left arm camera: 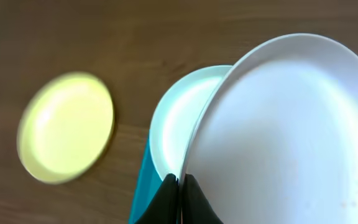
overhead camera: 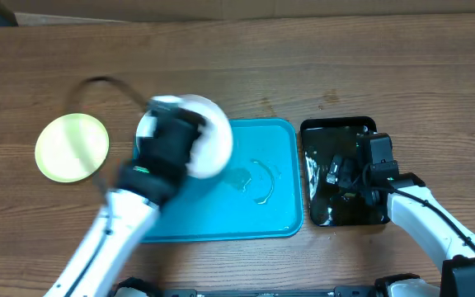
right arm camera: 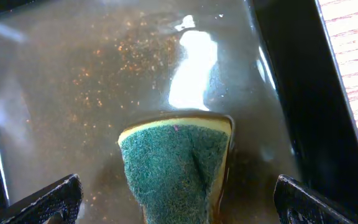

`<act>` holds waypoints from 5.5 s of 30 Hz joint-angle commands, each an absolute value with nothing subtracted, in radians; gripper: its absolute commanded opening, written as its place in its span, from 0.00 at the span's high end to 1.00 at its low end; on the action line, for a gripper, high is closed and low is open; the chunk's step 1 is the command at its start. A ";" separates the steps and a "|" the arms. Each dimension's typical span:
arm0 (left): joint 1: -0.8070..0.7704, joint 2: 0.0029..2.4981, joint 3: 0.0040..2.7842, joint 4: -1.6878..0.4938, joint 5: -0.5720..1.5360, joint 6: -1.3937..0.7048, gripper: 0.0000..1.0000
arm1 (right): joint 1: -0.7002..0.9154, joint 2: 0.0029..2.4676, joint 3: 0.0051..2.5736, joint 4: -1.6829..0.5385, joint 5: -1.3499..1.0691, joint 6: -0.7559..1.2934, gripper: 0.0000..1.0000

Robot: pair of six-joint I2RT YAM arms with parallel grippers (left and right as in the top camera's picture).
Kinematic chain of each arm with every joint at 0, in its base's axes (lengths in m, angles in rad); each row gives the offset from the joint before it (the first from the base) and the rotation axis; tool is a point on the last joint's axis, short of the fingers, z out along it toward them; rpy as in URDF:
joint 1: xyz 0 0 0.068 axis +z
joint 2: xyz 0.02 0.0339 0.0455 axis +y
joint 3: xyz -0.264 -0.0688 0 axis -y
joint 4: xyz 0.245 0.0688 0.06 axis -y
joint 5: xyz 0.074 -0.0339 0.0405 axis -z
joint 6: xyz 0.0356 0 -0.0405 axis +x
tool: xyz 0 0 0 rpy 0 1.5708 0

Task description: Clean dirty plates on tray and stack at the side

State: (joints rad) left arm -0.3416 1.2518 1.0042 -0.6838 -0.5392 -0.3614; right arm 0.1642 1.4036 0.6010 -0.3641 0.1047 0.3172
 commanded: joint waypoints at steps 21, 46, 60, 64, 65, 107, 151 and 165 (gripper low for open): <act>0.712 1.621 1.041 -0.400 0.110 -0.477 0.96 | 0.162 1.405 0.597 -0.360 0.112 0.314 0.00; 0.286 1.438 1.047 -0.762 0.140 -0.352 0.28 | 0.162 1.405 0.597 -0.360 0.112 0.314 0.00; 0.170 1.687 1.042 -0.686 0.100 -0.313 0.37 | 0.162 1.405 0.597 -0.360 0.112 0.314 0.00; 0.169 1.732 1.042 -0.672 0.168 -0.298 0.41 | 0.162 1.405 0.597 -0.360 0.112 0.314 0.00; 0.169 1.740 1.042 -0.668 0.190 -0.285 0.43 | 0.162 1.405 0.597 -0.360 0.112 0.314 0.00; -0.055 1.780 1.042 -0.889 0.226 -0.202 0.71 | 0.162 1.405 0.597 -0.360 0.112 0.314 0.00; -0.060 1.780 0.912 -0.673 0.177 -0.206 0.96 | 0.162 1.405 0.596 -0.475 0.035 0.314 0.04; -0.060 1.780 0.912 -0.680 0.177 -0.206 0.96 | 0.161 1.405 0.588 -0.409 0.032 0.302 0.14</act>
State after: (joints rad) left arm -0.0521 1.7432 0.9550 -0.6617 0.2100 -0.2081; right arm 0.1642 1.4036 0.5922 -0.4515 0.0326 0.3122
